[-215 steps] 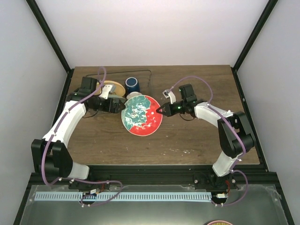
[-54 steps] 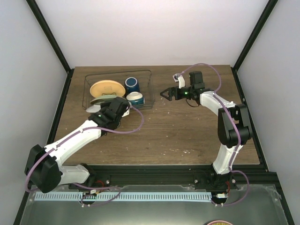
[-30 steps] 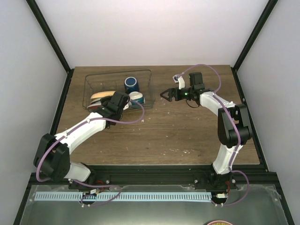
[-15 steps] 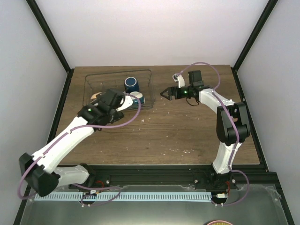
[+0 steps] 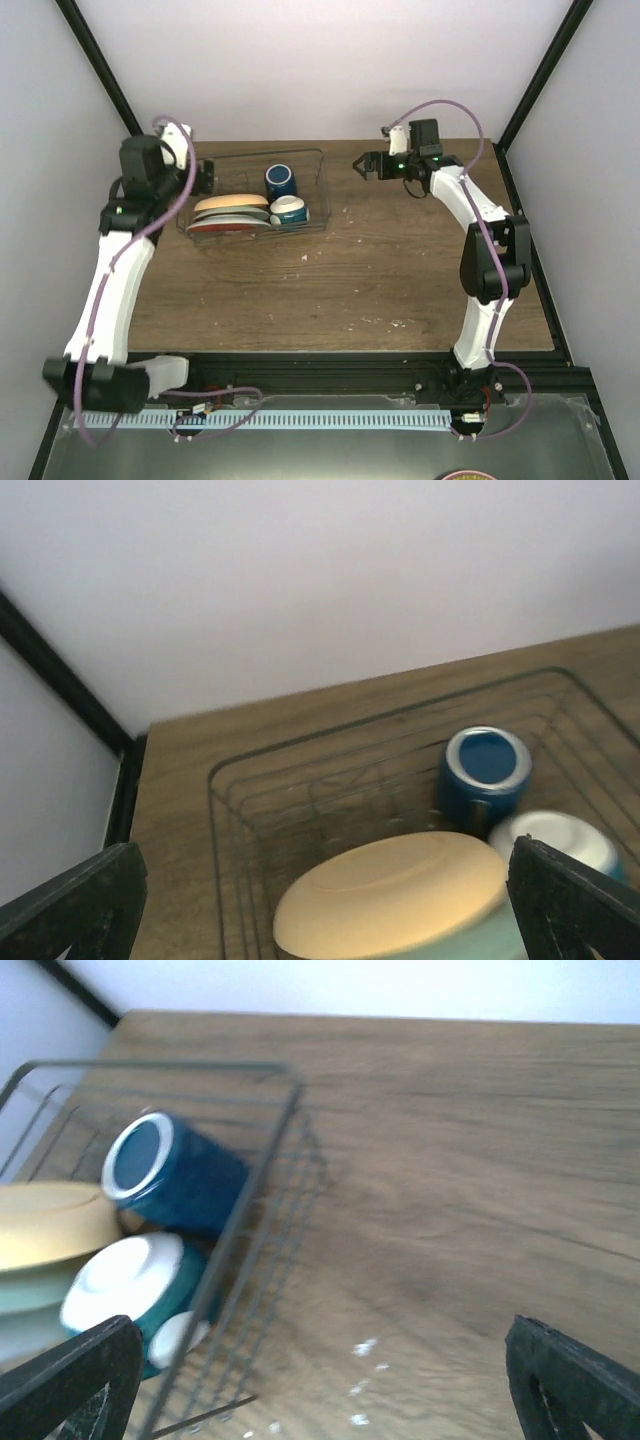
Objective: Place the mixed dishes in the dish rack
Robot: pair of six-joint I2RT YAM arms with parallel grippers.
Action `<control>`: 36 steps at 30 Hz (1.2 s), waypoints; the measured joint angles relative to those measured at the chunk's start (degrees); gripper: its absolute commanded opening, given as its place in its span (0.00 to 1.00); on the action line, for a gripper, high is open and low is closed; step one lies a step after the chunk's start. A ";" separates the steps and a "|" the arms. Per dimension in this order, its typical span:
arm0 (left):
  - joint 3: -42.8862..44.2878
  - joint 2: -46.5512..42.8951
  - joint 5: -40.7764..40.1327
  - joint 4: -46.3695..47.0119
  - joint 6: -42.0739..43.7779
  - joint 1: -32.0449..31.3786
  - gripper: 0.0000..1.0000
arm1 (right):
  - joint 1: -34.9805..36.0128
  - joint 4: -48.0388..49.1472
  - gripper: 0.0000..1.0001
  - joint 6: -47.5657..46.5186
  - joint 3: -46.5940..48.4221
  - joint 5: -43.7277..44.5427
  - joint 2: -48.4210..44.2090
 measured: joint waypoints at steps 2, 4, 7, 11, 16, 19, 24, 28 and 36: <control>1.55 5.84 4.63 1.49 -4.76 7.08 0.99 | -1.88 0.20 1.00 1.55 0.74 2.71 0.00; 2.12 11.82 10.08 2.54 -10.08 13.94 0.99 | -4.59 0.44 1.00 3.08 0.92 5.38 0.02; 1.53 19.41 14.40 4.22 -17.94 21.90 1.00 | -10.10 0.37 1.00 5.33 0.87 10.34 0.04; 1.01 22.86 13.22 4.50 -22.99 24.02 1.00 | -15.82 0.46 1.00 6.60 -0.48 16.59 -0.09; 3.43 24.79 7.82 3.72 -24.90 23.56 1.00 | -18.38 0.00 1.00 8.02 -6.29 19.45 -1.03; 4.17 25.99 4.52 3.45 -25.40 23.74 1.00 | -18.53 -0.35 1.00 8.55 -8.11 19.67 -1.05; 4.15 26.51 0.92 2.25 -26.23 23.82 1.00 | -18.51 -0.42 1.00 8.98 -8.52 19.63 -1.14; 2.93 26.03 0.37 3.02 -26.18 23.82 1.00 | -18.53 -0.39 1.00 9.03 -8.52 19.58 -1.16; -0.09 22.36 -0.31 4.04 -25.55 23.82 1.00 | -18.53 -0.46 1.00 9.05 -8.50 19.15 -1.16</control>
